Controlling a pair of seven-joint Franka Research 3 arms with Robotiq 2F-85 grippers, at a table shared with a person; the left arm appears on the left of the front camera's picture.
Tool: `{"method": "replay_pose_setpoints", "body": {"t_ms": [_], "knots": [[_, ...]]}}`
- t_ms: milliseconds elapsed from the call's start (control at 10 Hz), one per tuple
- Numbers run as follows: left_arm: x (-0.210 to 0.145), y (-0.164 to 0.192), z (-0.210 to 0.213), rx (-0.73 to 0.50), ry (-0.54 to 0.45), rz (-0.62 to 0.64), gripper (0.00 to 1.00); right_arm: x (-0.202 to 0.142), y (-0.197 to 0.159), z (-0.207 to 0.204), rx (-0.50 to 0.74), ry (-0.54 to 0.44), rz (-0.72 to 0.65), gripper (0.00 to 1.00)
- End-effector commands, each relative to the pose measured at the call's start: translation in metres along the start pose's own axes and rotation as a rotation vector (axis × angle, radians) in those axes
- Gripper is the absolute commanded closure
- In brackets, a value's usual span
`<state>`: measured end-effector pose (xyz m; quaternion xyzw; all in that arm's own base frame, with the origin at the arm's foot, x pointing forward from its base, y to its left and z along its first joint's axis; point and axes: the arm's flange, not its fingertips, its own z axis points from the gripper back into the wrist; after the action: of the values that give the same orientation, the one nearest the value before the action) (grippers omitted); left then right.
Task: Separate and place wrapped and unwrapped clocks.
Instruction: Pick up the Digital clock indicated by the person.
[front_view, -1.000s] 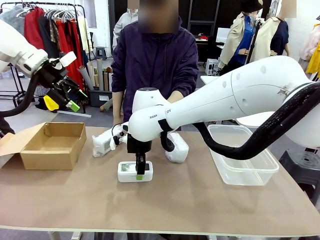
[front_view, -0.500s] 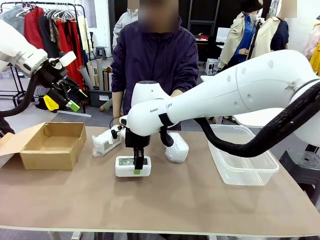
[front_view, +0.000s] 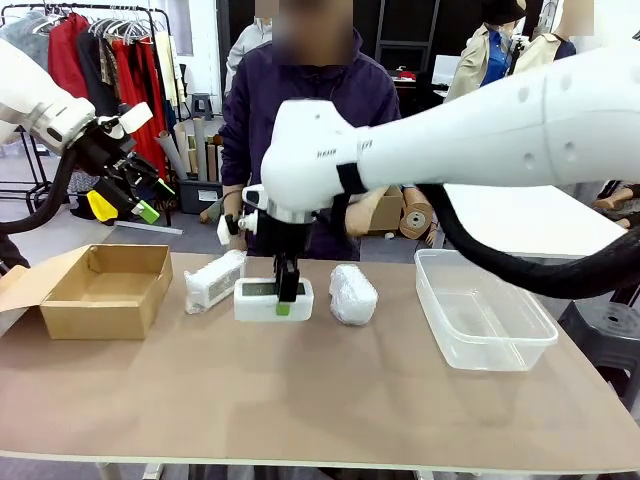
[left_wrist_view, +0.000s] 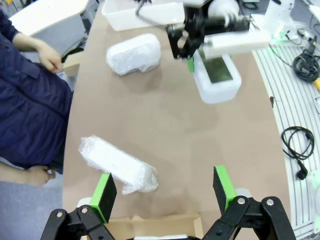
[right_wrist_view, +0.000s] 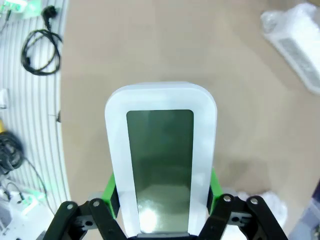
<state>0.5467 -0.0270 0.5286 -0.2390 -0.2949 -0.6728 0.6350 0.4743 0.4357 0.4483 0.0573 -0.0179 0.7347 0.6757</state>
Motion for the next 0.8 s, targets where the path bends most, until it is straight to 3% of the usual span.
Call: {"method": "replay_pose_setpoints", "body": {"t_ms": [0, 300, 700], "knots": [[0.001, 0.0, 0.001, 0.006, 0.003, -0.001, 0.0, -0.007, 0.015, 0.046, -0.033, -0.029, 0.011, 1.0], [0.001, 0.0, 0.001, 0.006, 0.003, -0.001, 0.0, -0.013, 0.031, 0.095, -0.102, -0.031, 0.013, 1.0], [0.001, 0.0, 0.001, 0.006, 0.003, -0.001, 0.0, -0.027, 0.046, 0.115, -0.185, -0.036, -0.015, 1.0]]}}
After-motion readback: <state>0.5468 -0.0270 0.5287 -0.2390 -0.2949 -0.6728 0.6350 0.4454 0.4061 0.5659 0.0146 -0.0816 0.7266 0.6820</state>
